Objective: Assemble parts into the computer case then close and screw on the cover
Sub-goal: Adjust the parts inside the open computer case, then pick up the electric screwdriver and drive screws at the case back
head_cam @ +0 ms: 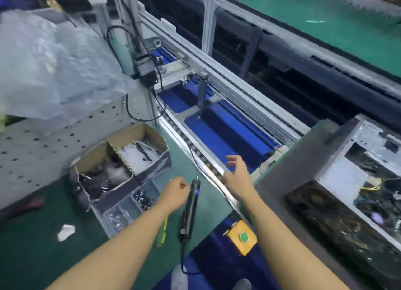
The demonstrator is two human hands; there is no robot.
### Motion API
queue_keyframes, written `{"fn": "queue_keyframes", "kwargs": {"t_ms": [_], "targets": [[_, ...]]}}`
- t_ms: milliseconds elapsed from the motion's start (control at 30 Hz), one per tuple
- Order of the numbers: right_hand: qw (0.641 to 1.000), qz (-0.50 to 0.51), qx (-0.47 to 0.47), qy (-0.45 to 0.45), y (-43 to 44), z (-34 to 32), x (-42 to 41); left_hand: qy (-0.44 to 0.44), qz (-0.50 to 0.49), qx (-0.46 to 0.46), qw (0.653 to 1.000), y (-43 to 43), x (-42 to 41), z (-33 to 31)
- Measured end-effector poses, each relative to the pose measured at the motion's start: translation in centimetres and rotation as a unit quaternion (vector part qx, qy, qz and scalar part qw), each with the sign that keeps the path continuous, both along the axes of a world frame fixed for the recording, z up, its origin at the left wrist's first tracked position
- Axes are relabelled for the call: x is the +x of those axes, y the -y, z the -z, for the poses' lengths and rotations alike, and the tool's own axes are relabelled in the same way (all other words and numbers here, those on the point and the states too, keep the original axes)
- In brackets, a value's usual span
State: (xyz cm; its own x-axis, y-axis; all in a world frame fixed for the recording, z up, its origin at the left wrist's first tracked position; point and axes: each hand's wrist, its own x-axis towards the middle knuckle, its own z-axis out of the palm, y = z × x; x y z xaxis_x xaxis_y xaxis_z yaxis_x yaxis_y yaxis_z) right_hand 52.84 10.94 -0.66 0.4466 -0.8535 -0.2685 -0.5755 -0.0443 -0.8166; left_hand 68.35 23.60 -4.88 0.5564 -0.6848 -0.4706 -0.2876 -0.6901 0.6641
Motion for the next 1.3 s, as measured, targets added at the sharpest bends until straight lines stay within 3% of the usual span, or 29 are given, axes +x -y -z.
{"fn": "queue_keyframes", "kwargs": {"t_ms": [167, 267, 400, 533, 633, 800, 1067, 1300], "targets": [[0.982, -0.033, 0.148, -0.113, -4.6, 5.9, 4.9, -0.031, -0.011, 0.075, 0.997, -4.9, 2.3, 3.6], [0.961, -0.031, 0.212, -0.174, -7.7, 8.8, 7.0, -0.047, -0.042, 0.073, 0.995, -6.5, 2.4, 5.0], [0.943, 0.012, 0.18, -0.278, -10.2, 11.1, 8.2, -0.068, -0.055, 0.067, 0.994, -8.1, 2.2, 5.7], [0.939, 0.005, 0.155, -0.307, -11.2, 12.3, 8.0, -0.077, -0.059, 0.073, 0.993, -9.1, 2.5, 5.8], [0.95, 0.019, 0.183, -0.253, -10.3, 12.6, 7.1, -0.084, -0.07, 0.078, 0.991, -9.3, 3.0, 5.6], [0.941, 0.051, 0.334, -0.037, -7.8, 10.5, 4.1, -0.093, -0.073, 0.081, 0.99, -8.0, 2.7, 5.4], [0.954, 0.082, 0.246, 0.153, -5.8, 4.1, -1.6, -0.178, -0.061, -0.012, 0.982, -1.2, -1.5, 2.4], [0.948, 0.153, 0.161, 0.227, -3.4, -2.1, -10.3, -0.295, 0.088, -0.156, 0.938, 8.4, -9.6, -5.6]]}}
